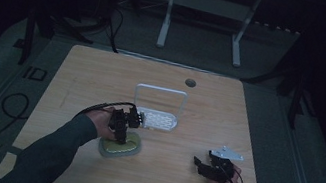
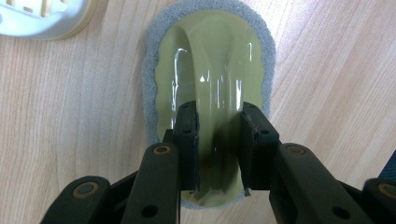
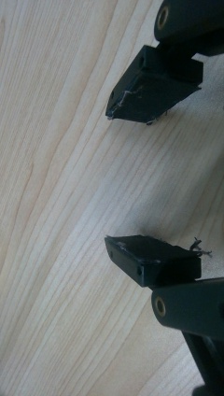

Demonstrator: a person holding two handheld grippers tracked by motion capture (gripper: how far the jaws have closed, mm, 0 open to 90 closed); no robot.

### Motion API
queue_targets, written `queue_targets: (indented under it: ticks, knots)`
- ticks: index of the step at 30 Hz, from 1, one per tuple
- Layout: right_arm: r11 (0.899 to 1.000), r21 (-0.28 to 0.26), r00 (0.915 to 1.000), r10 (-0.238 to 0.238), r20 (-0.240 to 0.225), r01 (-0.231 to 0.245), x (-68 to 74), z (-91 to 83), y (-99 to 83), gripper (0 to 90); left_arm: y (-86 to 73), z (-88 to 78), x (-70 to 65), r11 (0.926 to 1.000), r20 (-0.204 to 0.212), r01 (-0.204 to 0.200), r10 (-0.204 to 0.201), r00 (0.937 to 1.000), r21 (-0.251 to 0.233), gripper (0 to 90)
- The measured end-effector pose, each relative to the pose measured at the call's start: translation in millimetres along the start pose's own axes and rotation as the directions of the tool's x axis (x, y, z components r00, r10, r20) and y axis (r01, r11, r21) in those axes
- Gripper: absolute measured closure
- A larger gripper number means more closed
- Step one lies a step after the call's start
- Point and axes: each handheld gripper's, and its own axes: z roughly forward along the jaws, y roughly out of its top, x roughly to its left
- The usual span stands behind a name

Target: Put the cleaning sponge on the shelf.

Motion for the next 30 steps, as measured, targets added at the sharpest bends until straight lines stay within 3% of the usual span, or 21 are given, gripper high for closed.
queue_targets:
  ticks: [9, 13, 21, 30]
  knots:
    - [1.0, 0.0, 1.0, -0.001, 0.0, 0.001, -0.1, 0.0, 0.0, 31.4, 1.1, -7.5, -0.4, 0.9993, -0.005, -0.014, 0.014, 0.9999, -0.033, 71.5]
    - [1.0, 0.0, 1.0, -0.001, 0.0, 0.001, -0.1, 0.0, 0.0, 31.4, 3.4, -13.2, -1.0, 0.9984, -0.035, -0.024, 0.022, 0.9991, -0.052, 71.5]
    - [1.0, 0.0, 1.0, 0.0, 0.0, 0.0, 0.0, 0.0, 0.0, 31.4, 6.8, -16.0, -3.1, 0.9957, -0.05, -0.05, 0.046, 0.9977, -0.078, 71.6]
    - [1.0, 0.0, 1.0, 0.0, -0.001, 0.0, 0.0, 0.1, 0.1, 31.4, 15.6, -21.6, -7.2, 0.9905, -0.093, -0.095, 0.086, 0.992, -0.1, 71.6]
